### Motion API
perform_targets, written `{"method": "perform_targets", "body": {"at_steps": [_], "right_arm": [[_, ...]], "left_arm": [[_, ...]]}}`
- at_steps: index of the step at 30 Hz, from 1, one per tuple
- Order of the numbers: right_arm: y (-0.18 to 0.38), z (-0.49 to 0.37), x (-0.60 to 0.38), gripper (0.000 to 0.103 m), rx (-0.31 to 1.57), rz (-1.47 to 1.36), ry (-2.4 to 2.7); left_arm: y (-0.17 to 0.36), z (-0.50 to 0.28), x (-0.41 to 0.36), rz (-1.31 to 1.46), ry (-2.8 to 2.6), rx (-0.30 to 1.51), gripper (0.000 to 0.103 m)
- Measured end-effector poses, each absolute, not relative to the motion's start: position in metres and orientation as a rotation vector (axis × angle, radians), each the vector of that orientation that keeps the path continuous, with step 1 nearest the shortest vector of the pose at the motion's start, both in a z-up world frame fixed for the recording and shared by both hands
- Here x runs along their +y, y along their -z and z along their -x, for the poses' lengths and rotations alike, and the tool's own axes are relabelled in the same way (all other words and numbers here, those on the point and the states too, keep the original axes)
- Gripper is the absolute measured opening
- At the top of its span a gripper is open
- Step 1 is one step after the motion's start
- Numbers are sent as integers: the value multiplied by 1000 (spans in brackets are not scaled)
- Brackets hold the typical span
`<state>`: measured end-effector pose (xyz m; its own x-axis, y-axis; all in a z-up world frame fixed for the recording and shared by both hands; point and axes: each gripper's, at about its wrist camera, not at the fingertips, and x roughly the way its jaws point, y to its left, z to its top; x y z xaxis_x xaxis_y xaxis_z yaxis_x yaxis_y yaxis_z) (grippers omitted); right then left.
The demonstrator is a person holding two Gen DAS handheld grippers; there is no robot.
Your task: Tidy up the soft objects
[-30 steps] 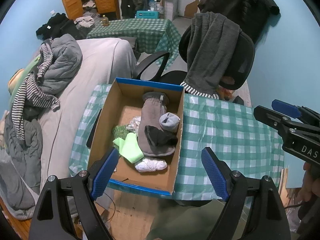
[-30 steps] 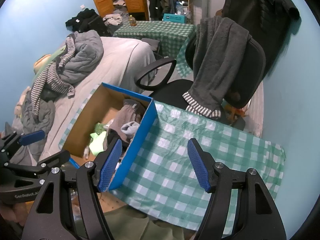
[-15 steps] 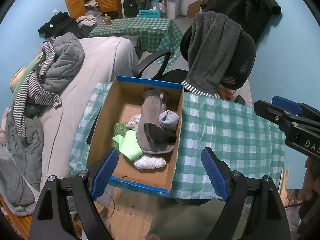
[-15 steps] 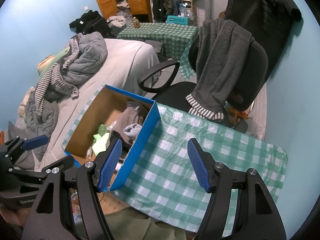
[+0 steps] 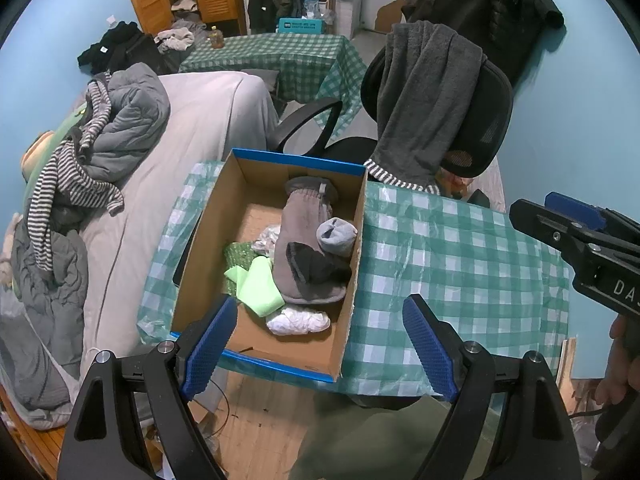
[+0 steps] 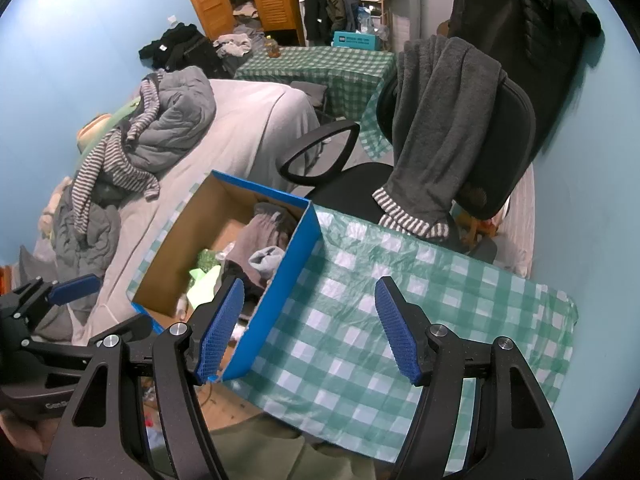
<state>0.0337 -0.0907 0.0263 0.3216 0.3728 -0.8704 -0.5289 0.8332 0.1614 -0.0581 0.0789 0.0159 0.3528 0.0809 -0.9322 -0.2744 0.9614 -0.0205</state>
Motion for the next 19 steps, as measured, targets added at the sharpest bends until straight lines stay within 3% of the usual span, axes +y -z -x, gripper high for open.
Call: {"method": "perform_targets", "body": {"at_steps": [19], "right_arm": [[-24,-34,-93,68,1094,160,-597]], "left_arm": [[-19,67,82,182,-238,1187,86]]}}
